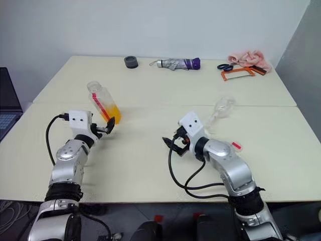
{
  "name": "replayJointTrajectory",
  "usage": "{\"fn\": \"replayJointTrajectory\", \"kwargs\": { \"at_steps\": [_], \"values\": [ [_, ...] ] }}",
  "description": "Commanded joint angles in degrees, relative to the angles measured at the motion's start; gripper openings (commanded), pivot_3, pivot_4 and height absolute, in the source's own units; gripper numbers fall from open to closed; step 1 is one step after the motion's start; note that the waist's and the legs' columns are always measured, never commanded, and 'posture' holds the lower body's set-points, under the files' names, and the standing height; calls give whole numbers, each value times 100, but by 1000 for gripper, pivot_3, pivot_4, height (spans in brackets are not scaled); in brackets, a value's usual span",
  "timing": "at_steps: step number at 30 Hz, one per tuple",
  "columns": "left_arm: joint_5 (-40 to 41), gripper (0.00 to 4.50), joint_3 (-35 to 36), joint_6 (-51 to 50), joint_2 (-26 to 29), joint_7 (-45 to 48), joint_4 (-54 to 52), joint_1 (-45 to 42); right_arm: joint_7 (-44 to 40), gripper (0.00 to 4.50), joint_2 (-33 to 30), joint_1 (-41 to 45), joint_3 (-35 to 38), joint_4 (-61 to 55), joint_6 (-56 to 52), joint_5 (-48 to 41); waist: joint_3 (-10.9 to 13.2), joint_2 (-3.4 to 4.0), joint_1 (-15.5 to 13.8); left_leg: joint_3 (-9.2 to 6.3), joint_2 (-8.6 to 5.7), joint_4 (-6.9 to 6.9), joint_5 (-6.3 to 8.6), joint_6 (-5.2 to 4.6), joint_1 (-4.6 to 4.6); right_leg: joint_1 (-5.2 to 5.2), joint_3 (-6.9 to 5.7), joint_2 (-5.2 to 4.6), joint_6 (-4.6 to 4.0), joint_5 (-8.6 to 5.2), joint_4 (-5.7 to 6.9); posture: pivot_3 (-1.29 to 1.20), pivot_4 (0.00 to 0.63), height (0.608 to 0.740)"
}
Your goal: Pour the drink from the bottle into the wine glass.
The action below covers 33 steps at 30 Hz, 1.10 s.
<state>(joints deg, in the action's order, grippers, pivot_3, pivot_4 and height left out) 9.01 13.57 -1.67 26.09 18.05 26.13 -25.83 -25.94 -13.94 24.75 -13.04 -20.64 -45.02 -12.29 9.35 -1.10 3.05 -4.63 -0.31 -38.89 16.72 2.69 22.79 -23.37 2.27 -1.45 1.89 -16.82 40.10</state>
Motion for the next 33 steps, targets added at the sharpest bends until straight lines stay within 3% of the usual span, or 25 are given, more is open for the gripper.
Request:
{"fn": "replayJointTrajectory", "kwargs": {
  "at_steps": [1,6,9,12,17,21,26,33],
  "values": [
    [24,4474,13,-196,86,31,-828,321,25,4500,-91,-133,327,-491,-174,-214,0,0,-5,0,1,0,1,-1,0,0,0,-1,0,0,1,0,150,740],
    [353,4474,-192,-453,191,836,-2070,1005,301,4500,35,-192,1370,-957,-993,-900,0,0,-29,-1,8,1,9,-15,1,2,1,-4,0,0,-1,0,150,740],
    [857,4474,-463,-796,354,1728,-2818,1197,624,4500,183,172,2478,-918,-2009,-1507,1,1,-54,-2,9,1,9,-16,-2,9,-2,-7,0,0,-4,0,150,740],
    [1356,4474,-835,-1269,547,2615,-3296,1129,944,4500,248,737,3588,-424,-3029,-1915,0,3,-91,1,5,1,9,-17,-5,13,0,-7,0,0,-2,0,150,740],
    [1882,4474,-1322,-1873,1014,4008,-3441,693,1260,4500,-80,1668,4592,1156,-3850,-1869,2,10,-93,15,-11,7,10,-17,-14,17,6,11,0,0,-6,0,150,740],
    [1918,4474,-1694,-1937,1279,4951,-3192,277,1230,4500,-532,2397,4744,3095,-3609,-1716,8,27,-49,35,-10,10,10,-19,-18,15,13,16,-1,0,-5,0,150,740],
    [1866,4474,-1906,-1911,1292,5424,-3108,46,924,4500,-844,2962,4579,4915,-2784,-1606,8,28,42,50,-3,18,10,-20,-17,14,17,19,-1,-1,-11,0,150,740],
    [1865,4474,-1881,-1948,1312,5578,-3154,57,381,4500,-843,3306,4148,6121,-1969,-1608,10,30,43,45,-1,17,11,-21,-15,13,19,18,-1,-1,-11,0,150,740]
  ]
}}
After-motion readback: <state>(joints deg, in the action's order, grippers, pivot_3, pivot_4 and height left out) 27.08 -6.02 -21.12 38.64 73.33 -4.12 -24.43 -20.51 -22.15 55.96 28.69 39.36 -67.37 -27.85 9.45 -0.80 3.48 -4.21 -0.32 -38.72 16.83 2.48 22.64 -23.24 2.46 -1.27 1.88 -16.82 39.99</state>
